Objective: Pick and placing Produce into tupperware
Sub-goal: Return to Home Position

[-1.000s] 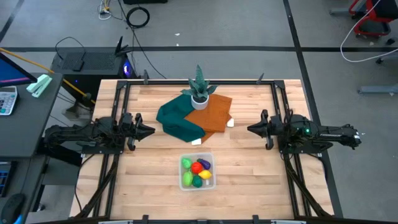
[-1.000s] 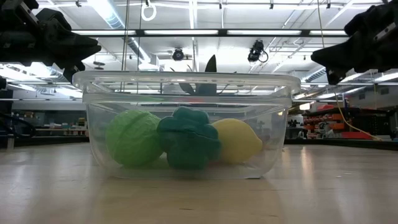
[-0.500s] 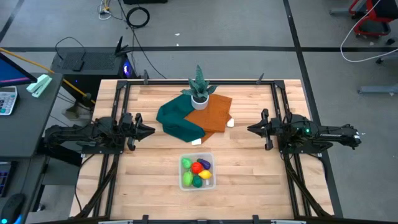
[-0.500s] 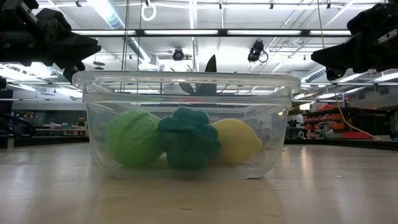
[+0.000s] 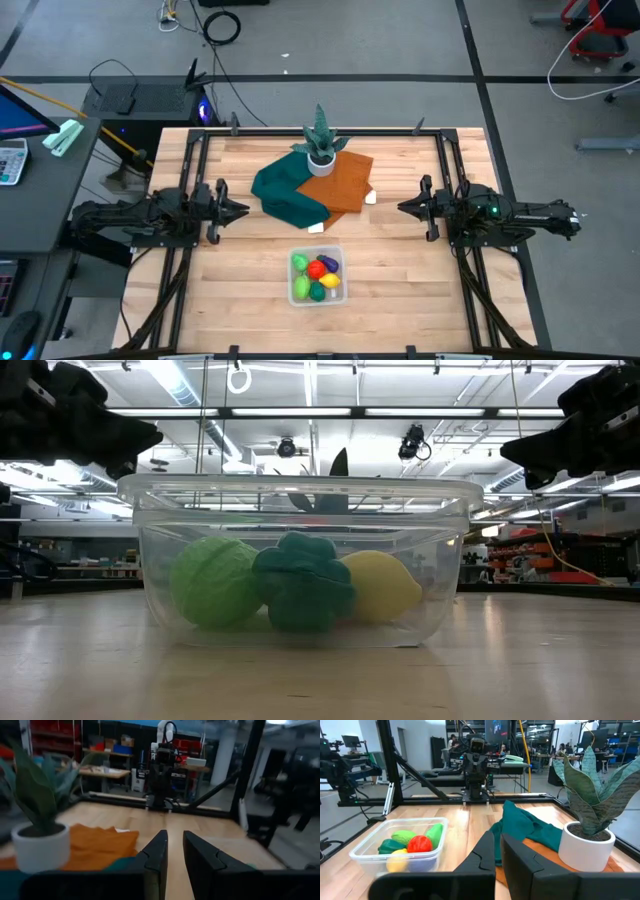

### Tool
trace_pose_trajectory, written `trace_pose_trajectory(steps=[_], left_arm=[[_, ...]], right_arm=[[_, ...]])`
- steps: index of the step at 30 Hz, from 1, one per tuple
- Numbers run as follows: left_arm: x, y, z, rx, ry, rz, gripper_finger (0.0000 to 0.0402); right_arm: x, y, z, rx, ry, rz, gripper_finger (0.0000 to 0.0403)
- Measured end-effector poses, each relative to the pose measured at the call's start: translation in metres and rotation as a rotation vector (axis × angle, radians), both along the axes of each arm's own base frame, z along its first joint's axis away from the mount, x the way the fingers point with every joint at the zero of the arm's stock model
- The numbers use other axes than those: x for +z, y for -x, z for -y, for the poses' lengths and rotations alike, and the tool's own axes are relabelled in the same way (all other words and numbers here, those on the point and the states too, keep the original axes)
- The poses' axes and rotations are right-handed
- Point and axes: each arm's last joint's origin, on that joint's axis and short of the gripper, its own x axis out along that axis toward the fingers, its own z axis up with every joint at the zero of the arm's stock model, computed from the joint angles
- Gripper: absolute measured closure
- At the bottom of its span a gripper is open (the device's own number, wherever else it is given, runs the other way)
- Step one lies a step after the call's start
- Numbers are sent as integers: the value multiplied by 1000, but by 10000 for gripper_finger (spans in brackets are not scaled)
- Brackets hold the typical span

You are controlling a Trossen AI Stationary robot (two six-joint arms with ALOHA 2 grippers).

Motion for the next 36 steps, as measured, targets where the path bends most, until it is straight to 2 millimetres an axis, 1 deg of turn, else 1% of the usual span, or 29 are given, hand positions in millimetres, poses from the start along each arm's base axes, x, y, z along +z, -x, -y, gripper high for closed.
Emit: trace_pose_trajectory(steps=[3,5,15,25,36], left_arm=[[0,0,0,4,-61,-1,337],[0,0,0,5,-68,-2,339],[0,0,0,5,-67,-2,331],[0,0,0,5,-68,-2,342],[0,0,0,5,-67,-2,331]], right_arm=[[0,0,0,0,0,0,403],[0,0,0,0,0,0,403],[0,0,0,0,0,0,403],[0,0,0,1,-1,0,403],[0,0,0,1,-1,0,403]])
